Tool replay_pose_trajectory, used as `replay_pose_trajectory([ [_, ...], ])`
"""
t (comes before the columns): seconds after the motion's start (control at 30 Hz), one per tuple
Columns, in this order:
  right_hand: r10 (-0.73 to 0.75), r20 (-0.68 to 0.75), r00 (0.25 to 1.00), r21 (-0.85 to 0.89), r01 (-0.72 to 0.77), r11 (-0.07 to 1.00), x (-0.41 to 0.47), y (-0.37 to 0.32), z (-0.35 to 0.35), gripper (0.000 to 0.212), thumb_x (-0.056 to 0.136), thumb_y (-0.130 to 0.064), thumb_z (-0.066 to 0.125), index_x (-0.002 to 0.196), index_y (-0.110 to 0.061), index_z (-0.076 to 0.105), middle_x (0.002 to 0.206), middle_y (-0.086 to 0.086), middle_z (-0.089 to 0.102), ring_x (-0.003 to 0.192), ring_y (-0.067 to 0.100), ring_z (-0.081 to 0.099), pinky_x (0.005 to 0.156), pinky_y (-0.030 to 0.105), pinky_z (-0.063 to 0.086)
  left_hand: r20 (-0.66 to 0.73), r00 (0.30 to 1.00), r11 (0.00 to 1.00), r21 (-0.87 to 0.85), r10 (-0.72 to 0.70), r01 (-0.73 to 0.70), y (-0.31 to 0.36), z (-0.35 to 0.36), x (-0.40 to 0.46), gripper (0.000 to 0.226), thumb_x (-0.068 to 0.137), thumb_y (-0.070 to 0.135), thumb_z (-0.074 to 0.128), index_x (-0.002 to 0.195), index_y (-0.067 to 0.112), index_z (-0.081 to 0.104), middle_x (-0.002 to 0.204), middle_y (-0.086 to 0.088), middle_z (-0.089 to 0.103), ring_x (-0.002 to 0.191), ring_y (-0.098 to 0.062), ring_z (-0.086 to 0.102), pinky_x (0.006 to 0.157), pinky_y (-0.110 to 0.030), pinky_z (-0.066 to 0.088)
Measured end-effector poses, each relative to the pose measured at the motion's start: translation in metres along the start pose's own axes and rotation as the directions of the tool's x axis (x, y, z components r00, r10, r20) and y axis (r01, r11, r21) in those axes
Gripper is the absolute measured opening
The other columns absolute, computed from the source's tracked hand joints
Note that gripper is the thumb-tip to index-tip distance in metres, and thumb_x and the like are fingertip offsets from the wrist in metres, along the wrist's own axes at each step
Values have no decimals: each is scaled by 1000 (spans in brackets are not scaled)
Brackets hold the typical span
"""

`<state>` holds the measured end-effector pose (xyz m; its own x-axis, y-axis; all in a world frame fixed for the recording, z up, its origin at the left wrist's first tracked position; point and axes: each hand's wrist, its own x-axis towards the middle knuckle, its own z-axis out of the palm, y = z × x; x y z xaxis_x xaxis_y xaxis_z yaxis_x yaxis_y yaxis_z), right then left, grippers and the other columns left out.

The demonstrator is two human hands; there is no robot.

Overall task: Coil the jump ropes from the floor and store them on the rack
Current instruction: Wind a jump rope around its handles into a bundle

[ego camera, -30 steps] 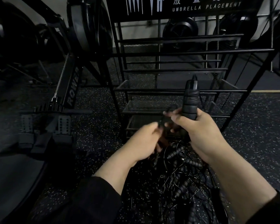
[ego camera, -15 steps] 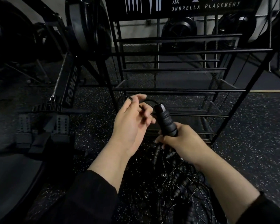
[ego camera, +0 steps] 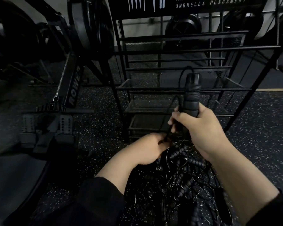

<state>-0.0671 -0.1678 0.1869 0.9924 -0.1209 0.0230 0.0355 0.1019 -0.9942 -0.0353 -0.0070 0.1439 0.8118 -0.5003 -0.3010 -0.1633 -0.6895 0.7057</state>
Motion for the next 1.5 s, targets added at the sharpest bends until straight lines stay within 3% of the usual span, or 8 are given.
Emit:
replay_pose_trajectory([
  [0.27, 129, -50, 990, -306, -138, 942, 6, 22, -18, 17, 89, -20, 76, 104, -26, 70, 96, 0, 78, 89, 21, 73, 88, 40, 56, -424, 906, 923, -352, -8, -157, 8, -8, 8, 27, 111, 25, 33, 94, 19, 53, 76, -4, 63, 60, -20, 56, 63, -42, 51],
  [0.43, 279, 141, 950, -305, -227, 925, 1, 45, -4, 20, 90, -8, 74, 108, -8, 65, 99, 20, 75, 69, 25, 69, 65, 39, 59, -539, 842, 740, -561, 14, -372, 21, -14, 4, 29, 113, 22, 29, 100, 17, 54, 70, -6, 51, 57, -17, 46, 65, -36, 46],
  [0.63, 167, 48, 985, -345, -141, 928, 7, 49, 4, 15, 88, 0, 69, 91, -12, 61, 62, 2, 67, 53, 13, 57, 50, 27, 46, -490, 872, 586, -703, 12, -403, 26, -23, -3, 29, 111, 28, 35, 120, 18, 61, 89, -8, 66, 69, -21, 55, 72, -36, 51],
  [0.87, 41, -69, 997, -107, -48, 993, 13, 24, -3, 9, 90, -4, 68, 91, -11, 63, 67, 1, 67, 59, 15, 57, 59, 25, 48, -142, 987, 952, -305, -82, 35, -1, -19, 0, 32, 95, 20, 58, 127, 25, 64, 119, 1, 72, 109, -16, 67, 99, -40, 54],
  [1.0, 32, -65, 997, 30, -30, 999, 12, 18, -4, 16, 89, 2, 62, 91, -14, 59, 72, 8, 63, 63, 23, 52, 63, 35, 45, 59, 998, 971, -233, -36, 49, -6, 0, 3, 51, 86, 37, 76, 133, 29, 58, 120, 11, 72, 111, -5, 67, 105, -32, 50],
  [1.3, 126, -40, 991, -20, -127, 992, 14, 6, -21, 18, 94, -12, 71, 109, -13, 61, 100, 20, 73, 62, 21, 58, 60, 35, 49, -305, 949, 949, -314, -84, -17, -3, -2, 14, 23, 99, 47, 59, 116, 32, 62, 115, 10, 70, 107, -12, 66, 99, -46, 54],
  [1.4, 247, -34, 968, -394, -240, 887, 18, 10, -38, 34, 90, -36, 75, 111, -13, 59, 73, 6, 71, 56, 22, 57, 60, 39, 47, -380, 886, 800, -600, -266, -18, 4, -17, 10, 33, 99, 53, 56, 117, 27, 64, 115, 1, 70, 105, -19, 67, 92, -50, 58],
  [1.5, 243, 0, 970, -423, -220, 879, 13, 9, -35, 25, 94, -37, 68, 101, -14, 61, 60, 0, 56, 59, 22, 51, 63, 41, 41, -307, 879, 615, -788, -366, -19, 11, -28, 3, 42, 100, 47, 59, 127, 15, 60, 120, -6, 69, 105, -22, 69, 84, -47, 62],
])
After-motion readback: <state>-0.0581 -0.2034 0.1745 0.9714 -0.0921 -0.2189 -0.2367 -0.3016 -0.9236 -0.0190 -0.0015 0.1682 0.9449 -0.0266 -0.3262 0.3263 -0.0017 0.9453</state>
